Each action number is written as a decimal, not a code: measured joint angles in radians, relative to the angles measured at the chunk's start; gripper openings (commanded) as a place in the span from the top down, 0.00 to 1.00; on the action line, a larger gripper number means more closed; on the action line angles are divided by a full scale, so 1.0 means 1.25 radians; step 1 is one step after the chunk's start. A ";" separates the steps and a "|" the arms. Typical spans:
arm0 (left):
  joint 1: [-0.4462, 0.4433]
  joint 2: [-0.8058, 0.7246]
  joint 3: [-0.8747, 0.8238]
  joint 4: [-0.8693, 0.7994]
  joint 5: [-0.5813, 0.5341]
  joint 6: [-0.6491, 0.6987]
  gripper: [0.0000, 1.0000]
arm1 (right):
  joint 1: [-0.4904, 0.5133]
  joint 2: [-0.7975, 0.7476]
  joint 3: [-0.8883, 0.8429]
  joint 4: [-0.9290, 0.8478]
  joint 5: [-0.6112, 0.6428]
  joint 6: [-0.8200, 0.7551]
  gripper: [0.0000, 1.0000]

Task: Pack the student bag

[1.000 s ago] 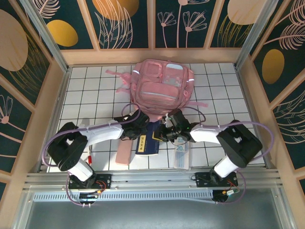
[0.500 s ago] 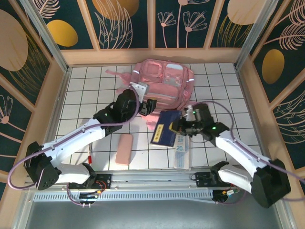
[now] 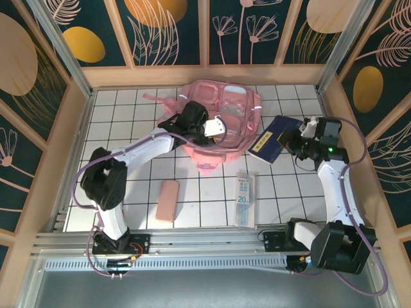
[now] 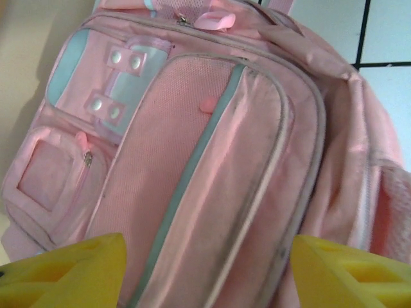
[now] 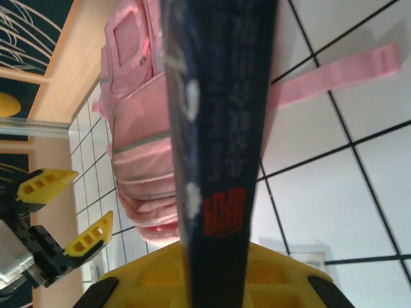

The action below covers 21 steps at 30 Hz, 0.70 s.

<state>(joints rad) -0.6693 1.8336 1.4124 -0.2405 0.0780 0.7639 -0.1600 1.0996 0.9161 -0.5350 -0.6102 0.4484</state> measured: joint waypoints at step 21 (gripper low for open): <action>0.000 0.231 0.117 0.032 -0.069 0.184 0.64 | -0.023 0.002 0.025 -0.012 0.000 -0.038 1.00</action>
<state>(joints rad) -0.6697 2.1223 1.5581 -0.2001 -0.0086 0.9939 -0.1894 1.1023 0.9474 -0.5499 -0.6106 0.4011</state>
